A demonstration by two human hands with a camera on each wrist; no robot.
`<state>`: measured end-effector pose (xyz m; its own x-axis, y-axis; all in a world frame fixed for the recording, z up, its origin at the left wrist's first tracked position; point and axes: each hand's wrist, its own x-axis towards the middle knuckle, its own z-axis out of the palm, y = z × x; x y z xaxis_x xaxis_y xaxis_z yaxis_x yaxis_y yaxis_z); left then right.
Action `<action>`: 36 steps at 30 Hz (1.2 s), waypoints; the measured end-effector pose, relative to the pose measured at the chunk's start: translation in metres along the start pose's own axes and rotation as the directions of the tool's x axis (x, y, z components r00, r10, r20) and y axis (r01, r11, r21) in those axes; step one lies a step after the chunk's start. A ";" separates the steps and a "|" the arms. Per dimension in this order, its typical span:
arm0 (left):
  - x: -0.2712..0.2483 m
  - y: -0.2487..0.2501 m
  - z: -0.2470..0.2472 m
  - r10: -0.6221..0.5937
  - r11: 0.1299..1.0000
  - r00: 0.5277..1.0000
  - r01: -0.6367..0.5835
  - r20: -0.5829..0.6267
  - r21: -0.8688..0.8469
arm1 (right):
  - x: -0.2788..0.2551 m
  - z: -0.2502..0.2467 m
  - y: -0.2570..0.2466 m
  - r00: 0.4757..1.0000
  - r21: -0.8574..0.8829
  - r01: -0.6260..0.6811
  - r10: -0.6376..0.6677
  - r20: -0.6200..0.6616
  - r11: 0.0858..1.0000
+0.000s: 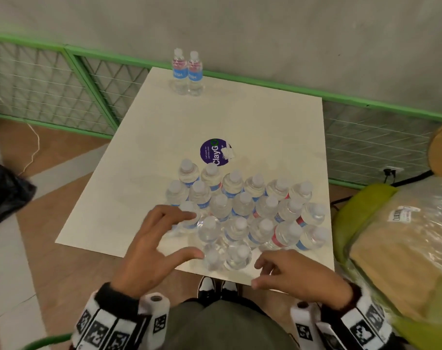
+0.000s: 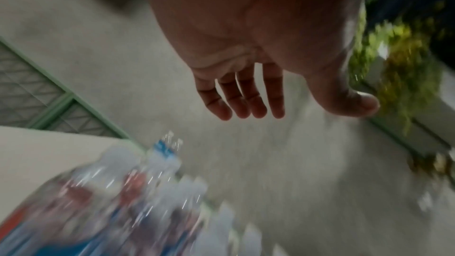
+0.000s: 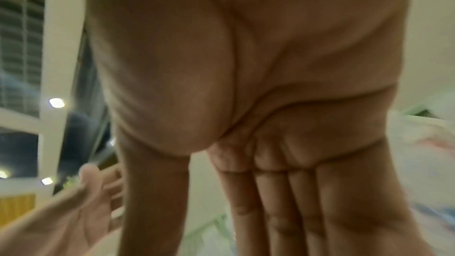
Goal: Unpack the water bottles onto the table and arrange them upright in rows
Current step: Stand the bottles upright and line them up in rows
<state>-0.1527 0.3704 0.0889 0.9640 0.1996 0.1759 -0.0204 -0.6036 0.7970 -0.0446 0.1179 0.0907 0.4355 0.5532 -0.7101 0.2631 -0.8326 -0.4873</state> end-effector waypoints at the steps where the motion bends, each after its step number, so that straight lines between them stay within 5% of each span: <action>1: 0.006 0.012 -0.014 0.031 0.999 0.996 -0.031 -0.078 0.008 | -0.012 -0.015 -0.007 0.999 0.031 0.051 -0.051 0.011 0.998; 4: 0.027 0.036 -0.054 0.094 0.994 0.950 -0.074 -0.298 0.078 | -0.046 -0.063 -0.028 0.985 0.145 0.173 -0.172 -0.019 0.974; 7: 0.053 0.041 -0.086 0.089 0.996 0.849 -0.086 -0.521 0.029 | -0.064 -0.103 -0.045 0.951 0.263 0.309 -0.290 -0.108 0.914; 9: 0.079 0.038 -0.090 0.111 0.993 0.831 -0.077 -0.545 0.086 | -0.057 -0.123 -0.056 0.920 0.276 0.383 -0.337 -0.200 0.881; 13: 0.143 -0.004 -0.063 -0.005 0.979 0.982 0.043 -0.191 0.197 | 0.013 -0.148 -0.075 0.884 0.157 0.407 -0.345 -0.316 0.900; 15: 0.169 -0.030 -0.041 -0.154 0.956 0.988 0.143 0.021 0.256 | 0.060 -0.153 -0.084 0.899 0.048 0.344 -0.315 -0.303 0.938; 18: 0.197 -0.057 -0.013 -0.347 0.902 0.871 0.208 0.347 0.379 | 0.119 -0.149 -0.102 0.925 -0.213 0.237 -0.287 -0.249 0.948; 21: 0.212 -0.083 0.000 -0.446 0.862 0.728 0.193 0.520 0.469 | 0.165 -0.138 -0.114 0.951 -0.413 0.182 -0.266 -0.156 0.892; 24: 0.220 -0.103 -0.001 -0.426 0.871 0.654 0.110 0.625 0.478 | 0.192 -0.127 -0.116 0.981 -0.422 0.106 -0.163 -0.101 0.900; 30: 0.241 -0.133 -0.023 -0.260 0.929 0.708 -0.001 0.656 0.370 | 0.215 -0.123 -0.124 0.993 -0.412 0.007 -0.055 -0.103 0.911; 36: 0.305 -0.145 -0.071 -0.209 0.953 0.779 0.026 0.591 0.303 | 0.231 -0.184 -0.145 0.977 -0.257 -0.094 0.040 -0.210 0.962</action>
<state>0.1258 0.5733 0.0680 0.9119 -0.1748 -0.3713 0.0860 -0.8034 0.5892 0.1769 0.3616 0.0906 0.6165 0.5022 -0.6063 0.4336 -0.8594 -0.2710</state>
